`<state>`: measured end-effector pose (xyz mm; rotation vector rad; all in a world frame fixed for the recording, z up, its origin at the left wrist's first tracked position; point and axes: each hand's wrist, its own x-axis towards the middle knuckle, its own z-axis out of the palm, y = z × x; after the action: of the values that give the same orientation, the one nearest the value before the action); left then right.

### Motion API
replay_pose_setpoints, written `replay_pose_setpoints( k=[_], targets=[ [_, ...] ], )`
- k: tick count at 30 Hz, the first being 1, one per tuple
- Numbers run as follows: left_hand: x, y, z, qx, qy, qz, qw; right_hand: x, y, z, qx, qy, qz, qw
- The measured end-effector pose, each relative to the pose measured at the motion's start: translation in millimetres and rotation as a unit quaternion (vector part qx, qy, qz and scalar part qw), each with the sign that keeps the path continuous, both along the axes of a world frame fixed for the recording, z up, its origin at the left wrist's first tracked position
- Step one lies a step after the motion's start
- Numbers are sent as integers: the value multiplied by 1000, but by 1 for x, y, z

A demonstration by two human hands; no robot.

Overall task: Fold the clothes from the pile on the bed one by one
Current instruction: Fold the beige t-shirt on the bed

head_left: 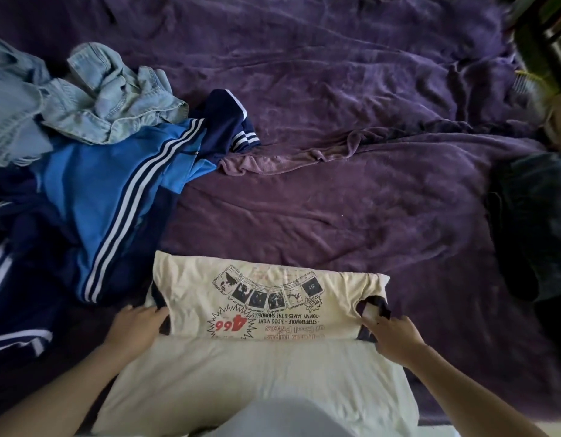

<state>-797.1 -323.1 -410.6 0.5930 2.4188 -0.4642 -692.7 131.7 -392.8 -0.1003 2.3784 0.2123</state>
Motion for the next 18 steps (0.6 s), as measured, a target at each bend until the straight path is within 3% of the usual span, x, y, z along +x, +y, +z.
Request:
replay_pose_setpoints(
  k=[3, 7, 12, 18],
  targets=[
    [-16, 8, 1, 8, 46, 40, 998, -16, -4, 3, 2, 93, -77, 993],
    [-49, 33, 0, 58, 103, 84, 989, -46, 3, -10, 16, 102, -187, 977],
    [-92, 56, -12, -4, 7, 79, 997, -82, 3, -29, -36, 37, -181, 982],
    [-109, 34, -14, -59, -50, 61, 995, -88, 24, -41, 34, -10, -134, 990]
  ],
)
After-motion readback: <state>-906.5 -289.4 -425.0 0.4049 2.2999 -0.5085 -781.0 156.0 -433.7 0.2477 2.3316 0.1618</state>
